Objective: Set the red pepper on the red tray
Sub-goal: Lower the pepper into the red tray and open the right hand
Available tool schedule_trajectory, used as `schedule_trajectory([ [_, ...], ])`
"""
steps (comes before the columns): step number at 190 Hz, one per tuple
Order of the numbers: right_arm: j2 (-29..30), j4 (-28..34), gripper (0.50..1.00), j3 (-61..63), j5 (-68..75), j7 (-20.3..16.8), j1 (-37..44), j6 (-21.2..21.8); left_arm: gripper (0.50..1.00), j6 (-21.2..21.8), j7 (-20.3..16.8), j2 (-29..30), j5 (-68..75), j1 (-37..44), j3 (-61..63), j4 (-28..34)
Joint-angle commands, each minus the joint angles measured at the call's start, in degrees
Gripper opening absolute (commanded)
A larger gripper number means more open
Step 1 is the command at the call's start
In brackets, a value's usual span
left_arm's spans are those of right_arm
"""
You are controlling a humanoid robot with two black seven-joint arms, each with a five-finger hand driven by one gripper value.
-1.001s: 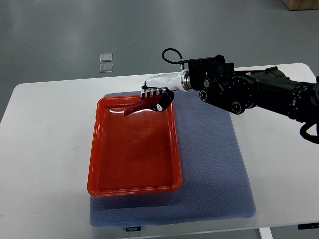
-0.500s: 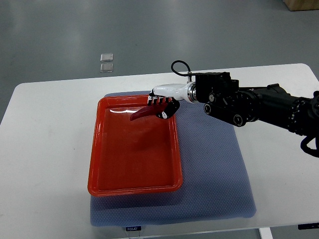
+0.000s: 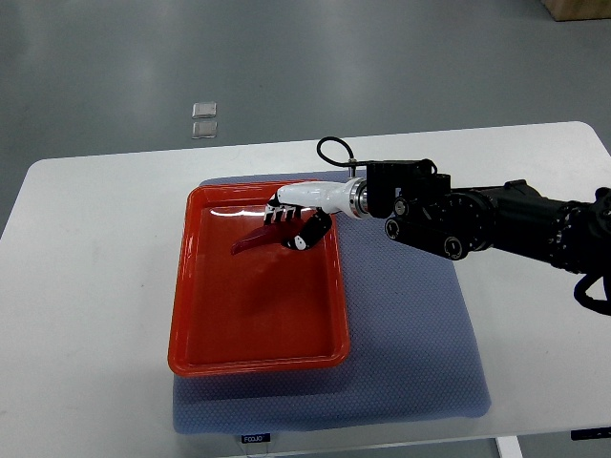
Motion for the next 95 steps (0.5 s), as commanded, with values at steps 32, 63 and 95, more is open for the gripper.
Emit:
schedule_trajectory([
  [32,0.0,1.73,0.617,-0.1,-0.26,0.5,-1.65,0.13,1.0,0.02,0.0,0.0,0.0,0.0,0.0,0.01],
  [63,0.0,1.99,0.727,-0.1,-0.26,0.85,-1.74,0.13,1.0,0.02,0.0,0.0,-0.09,0.0,0.0,0.09],
  [95,0.0,3.31,0.813,-0.1,-0.17,1.47,-1.74,0.13,1.0,0.02,0.0,0.0,-0.09,0.0,0.0,0.1],
])
